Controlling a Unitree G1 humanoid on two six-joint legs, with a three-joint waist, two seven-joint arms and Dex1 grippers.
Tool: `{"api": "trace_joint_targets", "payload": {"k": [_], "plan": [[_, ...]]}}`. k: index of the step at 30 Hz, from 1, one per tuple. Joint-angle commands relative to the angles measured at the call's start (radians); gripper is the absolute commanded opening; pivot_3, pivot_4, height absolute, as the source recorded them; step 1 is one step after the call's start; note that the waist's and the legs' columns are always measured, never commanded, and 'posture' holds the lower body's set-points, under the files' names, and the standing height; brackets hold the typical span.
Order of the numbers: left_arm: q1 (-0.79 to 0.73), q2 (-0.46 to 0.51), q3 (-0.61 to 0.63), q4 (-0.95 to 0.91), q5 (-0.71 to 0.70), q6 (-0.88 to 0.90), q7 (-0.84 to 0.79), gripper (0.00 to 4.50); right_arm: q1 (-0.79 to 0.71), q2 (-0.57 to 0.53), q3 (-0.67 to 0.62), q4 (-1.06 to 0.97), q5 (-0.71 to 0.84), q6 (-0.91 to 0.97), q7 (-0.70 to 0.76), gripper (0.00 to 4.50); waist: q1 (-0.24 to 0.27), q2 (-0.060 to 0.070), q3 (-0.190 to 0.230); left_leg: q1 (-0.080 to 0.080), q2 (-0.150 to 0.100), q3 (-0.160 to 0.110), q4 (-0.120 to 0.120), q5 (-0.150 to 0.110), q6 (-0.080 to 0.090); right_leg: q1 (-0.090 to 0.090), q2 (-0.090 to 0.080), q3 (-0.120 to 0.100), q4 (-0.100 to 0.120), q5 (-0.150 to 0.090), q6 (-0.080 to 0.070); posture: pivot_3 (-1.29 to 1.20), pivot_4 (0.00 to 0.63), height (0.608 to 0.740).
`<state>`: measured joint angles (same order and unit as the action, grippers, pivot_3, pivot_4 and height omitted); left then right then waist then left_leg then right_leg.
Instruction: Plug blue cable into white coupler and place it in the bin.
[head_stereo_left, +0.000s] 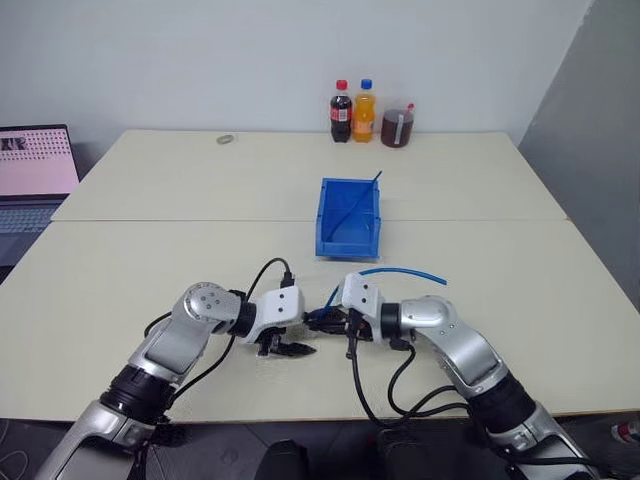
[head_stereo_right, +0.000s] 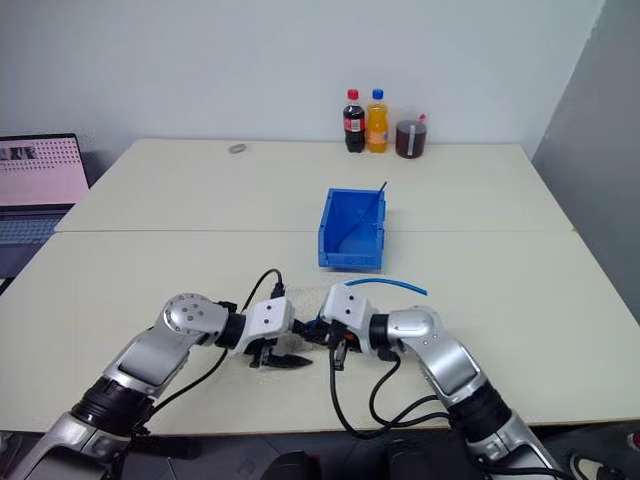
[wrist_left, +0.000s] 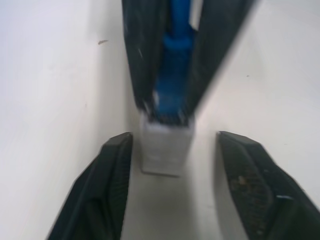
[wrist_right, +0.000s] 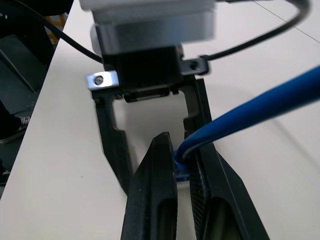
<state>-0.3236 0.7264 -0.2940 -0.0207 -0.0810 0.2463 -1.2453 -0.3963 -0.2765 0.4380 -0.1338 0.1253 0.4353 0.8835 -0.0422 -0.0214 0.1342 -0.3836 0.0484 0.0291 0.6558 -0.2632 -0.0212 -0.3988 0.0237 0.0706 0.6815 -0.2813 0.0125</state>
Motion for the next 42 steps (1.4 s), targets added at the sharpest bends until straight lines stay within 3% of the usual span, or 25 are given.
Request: {"api": "trace_joint_targets", "payload": {"k": [1, 4, 8, 11, 16, 20, 22, 23, 24, 28, 37, 42], "plan": [[0.070, 0.055, 0.075, -0.056, -0.053, 0.052, 0.004, 3.81, 0.008, 0.002, -0.061, -0.078, 0.052, 0.057, -0.028, 0.06, -0.001, -0.001, 0.002, -0.001, 0.000, 0.000, -0.001, 0.000, 0.000, -0.001, 0.000, 0.000, 0.000, 0.000, 0.000, 0.00, 0.150, 0.740], [0.112, 0.073, 0.149, -0.118, -0.120, 0.125, 0.027, 4.44, 0.006, 0.013, -0.115, -0.130, 0.100, 0.108, -0.058, 0.06, -0.002, -0.002, 0.006, -0.007, 0.000, -0.001, -0.001, 0.000, 0.000, -0.007, -0.001, -0.001, 0.001, 0.000, 0.000, 0.00, 0.150, 0.740], [0.076, 0.026, 0.277, -0.166, -0.186, 0.227, 0.167, 4.50, -0.050, 0.020, -0.281, -0.196, 0.228, 0.229, -0.111, 0.06, -0.002, -0.005, 0.019, -0.009, 0.001, -0.004, -0.001, 0.000, 0.000, -0.008, -0.002, -0.003, 0.001, 0.000, 0.000, 0.00, 0.150, 0.740], [0.000, 0.012, 0.304, -0.167, -0.188, 0.253, 0.227, 4.50, -0.163, 0.035, -0.411, -0.147, 0.307, 0.297, -0.177, 0.06, 0.005, -0.004, 0.028, -0.015, 0.001, -0.007, 0.004, 0.000, 0.000, -0.010, -0.003, -0.006, 0.001, 0.002, 0.003, 0.00, 0.150, 0.740], [-0.124, -0.011, 0.279, -0.135, -0.177, 0.274, 0.280, 4.50, -0.408, 0.048, -0.473, 0.140, 0.313, 0.284, -0.210, 0.06, 0.009, -0.005, 0.030, -0.016, -0.002, -0.002, 0.005, 0.000, 0.000, -0.011, -0.005, -0.006, -0.001, 0.006, 0.003, 0.00, 0.150, 0.740], [-0.159, -0.014, 0.246, -0.117, -0.153, 0.251, 0.285, 4.50, -0.609, 0.059, -0.456, 0.505, 0.233, 0.201, -0.227, 0.06, 0.001, -0.005, 0.030, -0.017, -0.002, 0.002, 0.004, 0.000, 0.000, -0.013, -0.006, -0.003, -0.001, 0.007, 0.002, 0.00, 0.150, 0.740], [-0.163, -0.015, 0.229, -0.114, -0.145, 0.242, 0.283, 4.50, -0.688, 0.060, -0.438, 0.671, 0.195, 0.166, -0.216, 0.76, 0.000, -0.005, 0.031, -0.018, -0.002, 0.002, 0.003, 0.000, 0.000, -0.014, -0.007, -0.003, -0.001, 0.007, 0.002, 0.00, 0.150, 0.740], [-0.163, -0.016, 0.222, -0.116, -0.140, 0.236, 0.281, 4.50, -0.727, 0.061, -0.430, 0.755, 0.177, 0.149, -0.208, 0.77, -0.001, -0.005, 0.031, -0.019, -0.002, 0.002, 0.003, 0.000, 0.000, -0.016, -0.007, -0.003, -0.001, 0.007, 0.002, 0.00, 0.150, 0.740], [-0.162, -0.016, 0.216, -0.118, -0.137, 0.232, 0.282, 4.50, -0.761, 0.062, -0.425, 0.825, 0.162, 0.137, -0.197, 1.19, -0.002, -0.005, 0.031, -0.019, -0.002, 0.002, 0.003, 0.000, 0.000, -0.017, -0.007, -0.003, -0.001, 0.007, 0.002, 0.00, 0.150, 0.740], [-0.165, -0.018, 0.205, -0.123, -0.133, 0.223, 0.286, 4.50, -0.872, 0.047, -0.409, 1.043, 0.101, 0.071, -0.166, 2.19, -0.008, -0.005, 0.031, -0.029, -0.001, 0.002, 0.003, 0.000, -0.001, -0.025, -0.008, -0.002, 0.000, 0.007, 0.001, 0.00, 0.150, 0.740], [-0.168, -0.023, 0.217, -0.067, -0.128, 0.183, 0.296, 4.50, -0.957, -0.021, -0.398, 1.122, 0.030, 0.045, -0.080, 4.38, -0.008, -0.004, 0.032, -0.033, -0.002, 0.001, 0.005, 0.000, -0.001, -0.028, -0.010, -0.003, 0.001, 0.008, 0.002, 0.00, 0.150, 0.740], [-0.178, -0.028, 0.272, -0.012, -0.161, 0.201, 0.324, 4.50, -0.863, -0.129, -0.315, 0.922, -0.008, 0.086, 0.080, 4.48, -0.006, -0.004, 0.032, -0.034, -0.002, 0.000, 0.006, 0.000, -0.001, -0.027, -0.009, -0.004, 0.001, 0.008, 0.002, 0.00, 0.150, 0.740]]}}
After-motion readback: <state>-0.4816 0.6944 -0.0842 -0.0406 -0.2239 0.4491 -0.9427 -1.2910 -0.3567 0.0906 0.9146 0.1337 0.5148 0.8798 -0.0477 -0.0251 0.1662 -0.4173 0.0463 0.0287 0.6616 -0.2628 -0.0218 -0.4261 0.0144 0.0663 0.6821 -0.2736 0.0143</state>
